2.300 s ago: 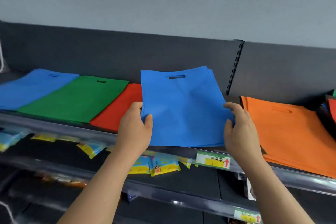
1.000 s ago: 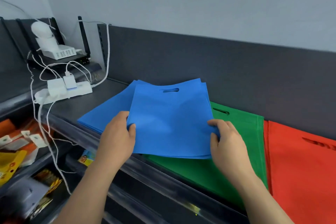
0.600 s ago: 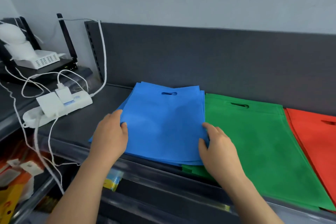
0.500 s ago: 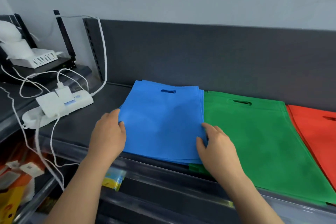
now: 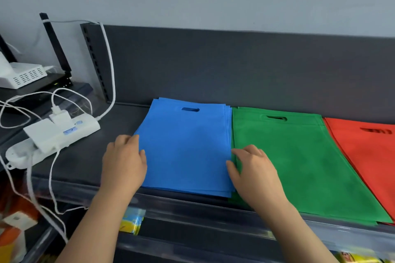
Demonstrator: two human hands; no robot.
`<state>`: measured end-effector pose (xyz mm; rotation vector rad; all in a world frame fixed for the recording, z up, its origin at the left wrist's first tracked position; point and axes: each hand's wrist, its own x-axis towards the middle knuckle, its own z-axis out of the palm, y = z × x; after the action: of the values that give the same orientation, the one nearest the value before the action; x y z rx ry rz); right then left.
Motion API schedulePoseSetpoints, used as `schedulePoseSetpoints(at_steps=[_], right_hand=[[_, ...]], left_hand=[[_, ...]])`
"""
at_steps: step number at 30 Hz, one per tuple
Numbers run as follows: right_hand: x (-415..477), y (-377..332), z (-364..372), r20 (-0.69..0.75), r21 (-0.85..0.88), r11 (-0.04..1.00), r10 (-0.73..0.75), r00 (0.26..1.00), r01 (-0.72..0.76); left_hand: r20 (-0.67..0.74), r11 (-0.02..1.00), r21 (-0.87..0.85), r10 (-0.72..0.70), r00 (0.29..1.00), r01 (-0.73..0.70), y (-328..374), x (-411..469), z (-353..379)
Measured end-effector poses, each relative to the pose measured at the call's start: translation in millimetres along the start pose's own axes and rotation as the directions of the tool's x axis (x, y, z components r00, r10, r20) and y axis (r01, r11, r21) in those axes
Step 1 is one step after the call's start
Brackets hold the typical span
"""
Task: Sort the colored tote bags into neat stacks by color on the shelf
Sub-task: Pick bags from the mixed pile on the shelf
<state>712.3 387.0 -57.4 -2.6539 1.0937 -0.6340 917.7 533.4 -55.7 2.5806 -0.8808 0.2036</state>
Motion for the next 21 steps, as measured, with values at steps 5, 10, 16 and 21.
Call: schedulePoseSetpoints(at_steps=[5,10,16,21], right_hand=[[-6.2,32.2,-21.4,-0.145,-0.038,0.998,0.051,0.988,-0.057],[-27.6,71.6,-44.9,-0.198,-0.049,0.985,0.155,0.968,-0.168],[-67.1,130.5,-84.1,-0.233,-0.052,0.96,0.255,0.939,-0.273],[-108.0,202.9,-124.8,-0.297,-0.053,0.939,0.311,0.903,-0.341]], left_hand=[[-0.043,0.961,-0.157,0.225,0.973,-0.229,48.2,-15.1,2.3],[-0.039,0.897,-0.239,0.375,0.926,-0.373,101.7,-39.6,10.9],[-0.034,0.826,-0.298,0.492,0.87,-0.478,176.0,-72.3,22.8],[-0.053,0.76,-0.337,0.574,0.817,-0.556,254.1,-116.1,37.5]])
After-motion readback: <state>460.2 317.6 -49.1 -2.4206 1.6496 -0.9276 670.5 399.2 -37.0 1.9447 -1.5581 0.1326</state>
